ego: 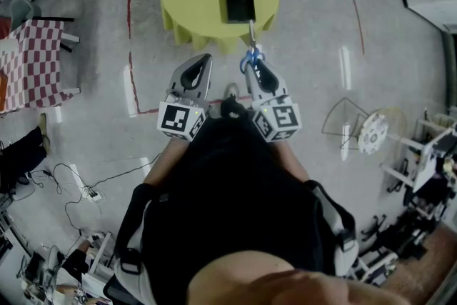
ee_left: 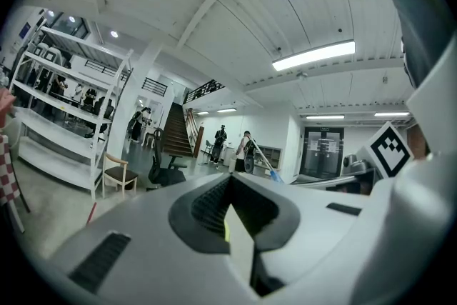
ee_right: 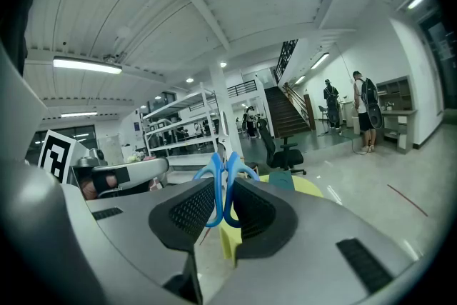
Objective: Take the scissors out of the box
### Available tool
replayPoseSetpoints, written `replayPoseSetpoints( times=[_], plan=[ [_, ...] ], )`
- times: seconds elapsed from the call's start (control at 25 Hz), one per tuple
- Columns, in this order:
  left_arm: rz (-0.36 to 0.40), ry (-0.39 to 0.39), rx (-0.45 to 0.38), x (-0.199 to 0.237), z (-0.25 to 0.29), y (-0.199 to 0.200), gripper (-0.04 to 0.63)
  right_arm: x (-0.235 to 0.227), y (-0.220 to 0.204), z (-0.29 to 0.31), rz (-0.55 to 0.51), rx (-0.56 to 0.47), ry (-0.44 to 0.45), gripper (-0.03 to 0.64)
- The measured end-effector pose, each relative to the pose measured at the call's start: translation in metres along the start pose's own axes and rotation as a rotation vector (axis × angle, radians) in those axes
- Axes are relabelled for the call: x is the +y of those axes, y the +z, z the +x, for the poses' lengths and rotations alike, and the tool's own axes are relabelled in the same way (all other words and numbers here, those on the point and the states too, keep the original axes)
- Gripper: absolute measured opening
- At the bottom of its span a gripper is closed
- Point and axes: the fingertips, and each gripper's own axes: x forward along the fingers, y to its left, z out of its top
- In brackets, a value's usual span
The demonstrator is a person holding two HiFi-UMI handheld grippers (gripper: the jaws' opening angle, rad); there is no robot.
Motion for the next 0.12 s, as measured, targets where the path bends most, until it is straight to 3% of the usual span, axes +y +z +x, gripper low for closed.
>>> replayPoseSetpoints(
  times=[0.12],
  plan=[
    [-0.001,-0.003,0.001,-0.0005,-0.0001,0.0001,-0.002,0.0015,0.0020,0.0002,0.000,-0.005,0.002,0.081]
  ],
)
